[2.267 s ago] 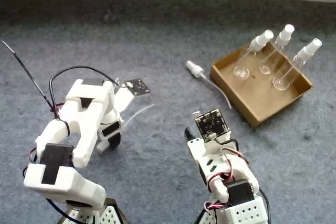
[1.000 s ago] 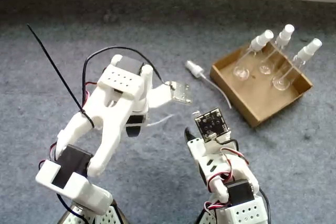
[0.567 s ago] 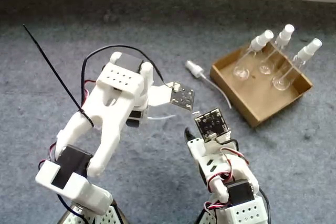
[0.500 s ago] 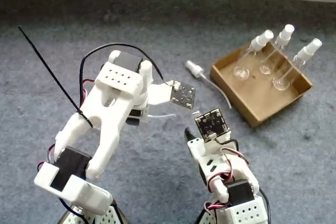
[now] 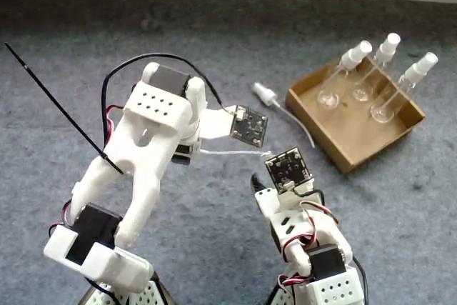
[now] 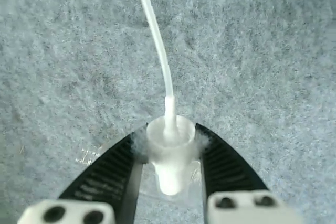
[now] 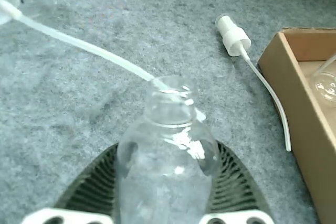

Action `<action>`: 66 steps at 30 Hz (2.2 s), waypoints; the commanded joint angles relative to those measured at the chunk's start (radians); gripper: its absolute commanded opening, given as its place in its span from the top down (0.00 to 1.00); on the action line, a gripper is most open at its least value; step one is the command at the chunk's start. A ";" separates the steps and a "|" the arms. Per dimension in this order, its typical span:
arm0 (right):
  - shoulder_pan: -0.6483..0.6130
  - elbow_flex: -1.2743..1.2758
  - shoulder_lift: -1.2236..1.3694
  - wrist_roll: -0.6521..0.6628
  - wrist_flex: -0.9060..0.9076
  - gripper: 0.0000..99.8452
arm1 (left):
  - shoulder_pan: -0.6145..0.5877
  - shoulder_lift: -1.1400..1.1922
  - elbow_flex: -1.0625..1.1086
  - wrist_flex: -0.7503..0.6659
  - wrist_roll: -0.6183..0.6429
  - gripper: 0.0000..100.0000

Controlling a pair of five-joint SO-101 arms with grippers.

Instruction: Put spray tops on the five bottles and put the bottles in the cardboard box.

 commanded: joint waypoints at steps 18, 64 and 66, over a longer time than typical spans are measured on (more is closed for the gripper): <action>0.007 0.031 -0.018 0.003 -0.025 0.97 | -0.010 0.495 -0.254 -0.035 -0.350 0.97; 0.007 0.031 -0.018 0.003 -0.027 0.97 | -0.108 0.380 -0.604 0.080 1.026 0.89; 0.007 0.031 -0.018 0.003 -0.027 0.97 | -0.128 0.383 -0.602 0.080 1.143 0.89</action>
